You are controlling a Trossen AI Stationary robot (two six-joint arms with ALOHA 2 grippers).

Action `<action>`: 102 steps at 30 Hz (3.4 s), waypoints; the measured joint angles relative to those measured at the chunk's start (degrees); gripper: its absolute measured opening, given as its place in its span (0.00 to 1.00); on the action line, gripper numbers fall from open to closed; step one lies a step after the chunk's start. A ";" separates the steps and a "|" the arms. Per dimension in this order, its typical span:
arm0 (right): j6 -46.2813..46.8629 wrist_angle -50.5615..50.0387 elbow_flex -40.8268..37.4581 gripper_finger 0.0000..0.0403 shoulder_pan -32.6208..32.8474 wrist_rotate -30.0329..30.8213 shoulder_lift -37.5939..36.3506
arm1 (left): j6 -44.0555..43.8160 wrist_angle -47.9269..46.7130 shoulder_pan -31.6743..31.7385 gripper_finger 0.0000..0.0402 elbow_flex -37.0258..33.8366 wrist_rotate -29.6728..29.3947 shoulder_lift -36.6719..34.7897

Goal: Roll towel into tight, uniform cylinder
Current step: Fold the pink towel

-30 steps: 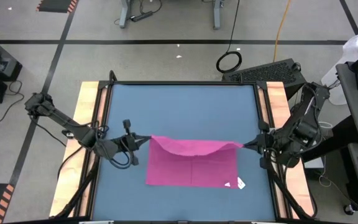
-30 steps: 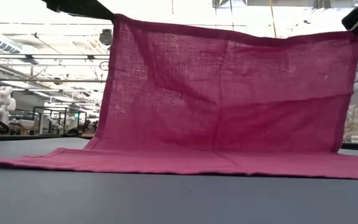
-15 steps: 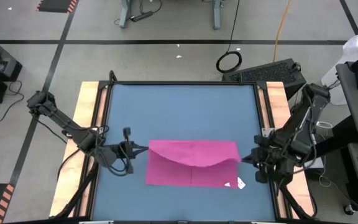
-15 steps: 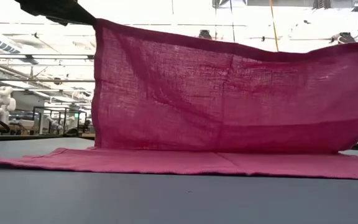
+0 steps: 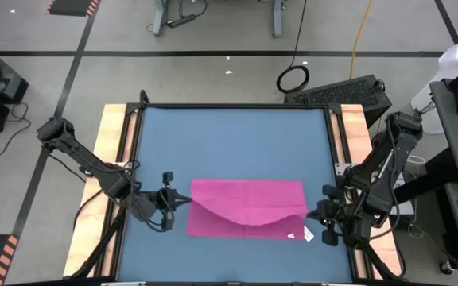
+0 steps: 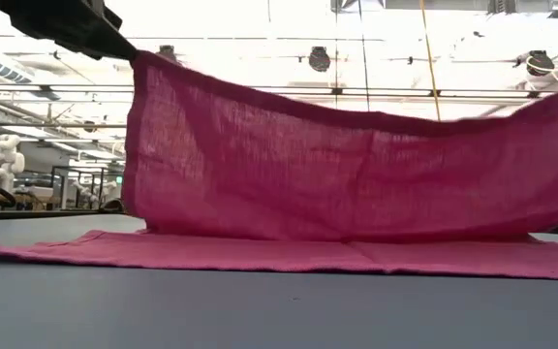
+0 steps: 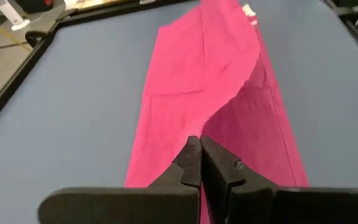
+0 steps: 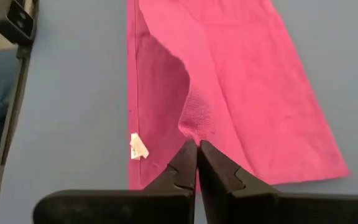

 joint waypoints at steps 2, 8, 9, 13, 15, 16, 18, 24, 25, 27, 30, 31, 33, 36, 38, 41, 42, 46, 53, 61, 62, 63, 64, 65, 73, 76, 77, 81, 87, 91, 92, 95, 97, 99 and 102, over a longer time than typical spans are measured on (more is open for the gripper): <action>0.33 0.44 0.00 0.01 0.00 -0.79 1.60 | -0.61 -0.03 -0.12 0.01 0.00 0.05 0.40; -0.05 4.97 0.00 0.01 0.00 -2.22 5.44 | -1.57 -0.07 -0.16 0.01 0.00 1.77 0.51; -0.06 5.58 0.00 0.01 0.00 -2.80 5.97 | -2.03 -0.06 -0.16 0.01 0.00 2.11 0.51; -0.07 8.19 0.00 0.01 0.00 -4.16 7.97 | -4.02 -0.08 -0.16 0.01 0.00 5.26 1.18; 0.04 9.38 0.00 0.01 0.00 -4.61 9.00 | -5.00 -0.40 -0.18 0.01 0.00 6.16 2.05; 0.20 9.66 0.00 0.01 0.00 -4.70 9.55 | -5.69 -0.44 -0.19 0.01 0.00 6.19 2.59; 0.98 10.14 0.00 0.01 0.00 -4.77 10.50 | -6.00 -0.65 -0.19 0.01 0.00 6.19 3.97; 3.36 10.46 0.00 0.01 0.00 -6.26 12.80 | -7.71 -1.41 -0.29 0.01 0.00 6.19 7.81; 3.52 10.76 0.00 0.01 0.00 -6.52 13.17 | -7.96 -1.56 -0.44 0.01 0.00 6.19 8.12; 3.54 11.77 0.00 0.01 0.00 -6.61 13.84 | -8.53 -1.65 -0.54 0.01 0.00 6.21 8.27; 3.49 13.56 0.00 0.01 0.00 -6.90 14.61 | -8.88 -1.69 -0.56 0.01 0.00 6.41 8.28; 3.47 13.89 0.00 0.01 0.00 -7.12 14.85 | -8.88 -1.64 -0.75 0.01 0.00 6.44 8.25; 3.53 14.04 0.00 0.01 0.00 -7.53 15.05 | -8.74 -1.65 -1.20 0.01 0.00 6.43 7.95; 3.80 14.03 0.00 0.01 0.00 -7.55 15.05 | -8.75 -1.56 -1.92 0.01 0.00 6.21 7.21; 3.78 14.04 0.00 0.01 0.00 -7.62 15.05 | -8.78 -1.43 -2.41 0.01 0.00 5.72 6.73; 3.76 14.04 0.00 0.01 0.00 -7.64 15.05 | -8.90 -1.71 -3.11 0.01 0.00 5.30 6.72; 3.73 14.02 0.00 0.01 0.00 -7.64 15.05 | -8.94 -1.72 -3.24 0.01 0.00 5.29 6.72; 3.48 14.04 0.00 0.01 0.00 -7.64 15.05 | -11.42 -3.74 -3.55 0.01 0.00 5.85 6.72; 2.32 17.33 0.00 0.01 0.00 -7.64 15.05 | -13.95 -5.05 -4.78 0.01 0.00 6.98 7.59; 2.71 17.50 0.00 0.01 0.00 -7.62 15.05 | -14.93 -2.27 -5.02 0.01 0.02 11.01 11.60; 2.71 17.50 0.00 0.01 0.00 -7.64 15.05 | -14.95 -2.25 -5.02 0.01 0.02 11.12 12.18; 2.76 17.52 0.00 0.01 0.00 -7.64 15.05 | -14.93 -2.13 -5.02 0.01 0.02 11.19 12.71; 2.84 17.57 0.00 0.01 0.00 -7.64 15.05 | -14.92 -2.19 -5.02 0.01 0.02 11.23 13.22; 2.84 17.78 0.00 0.01 0.00 -7.64 15.05 | -14.92 -2.28 -5.02 0.01 0.02 11.25 13.59; 2.77 19.18 0.00 0.08 0.00 -9.06 15.02 | -14.91 -1.64 -5.02 0.01 0.02 11.28 14.16; 2.88 19.26 0.00 0.17 0.00 -10.25 15.02 | -14.91 -1.01 -5.02 0.01 0.02 11.28 14.15; 2.88 19.26 0.00 0.20 0.00 -10.76 15.02 | -14.91 -1.01 -5.02 0.01 0.02 11.28 14.15; 2.88 19.74 0.00 0.31 0.00 -11.84 15.02 | -14.91 -0.88 -5.02 0.01 0.02 11.30 14.15; 2.36 19.79 0.00 0.39 0.00 -12.05 15.02 | -14.91 -0.88 -5.02 0.01 0.02 11.30 14.15; 1.31 19.86 0.00 0.40 0.00 -9.12 15.02 | -14.91 -0.86 -5.02 0.01 0.02 11.30 14.15; 0.90 20.01 0.00 0.40 0.00 -8.75 15.02 | -14.91 -0.84 -5.02 0.02 0.02 11.30 14.15; 0.06 20.02 0.00 0.40 0.00 -8.58 15.02 | -14.92 -0.73 -5.02 0.04 0.02 11.85 14.15; -0.02 20.01 0.00 0.40 0.00 -8.39 15.02 | -14.91 -0.17 -5.02 0.05 0.02 13.06 14.15; 0.00 20.03 0.00 0.40 0.00 -7.85 15.02 | -14.91 1.24 -5.02 0.07 0.02 13.99 14.15; 0.00 20.03 0.00 0.40 0.00 -7.64 15.00 | -14.91 2.27 -5.02 0.09 0.02 14.68 14.15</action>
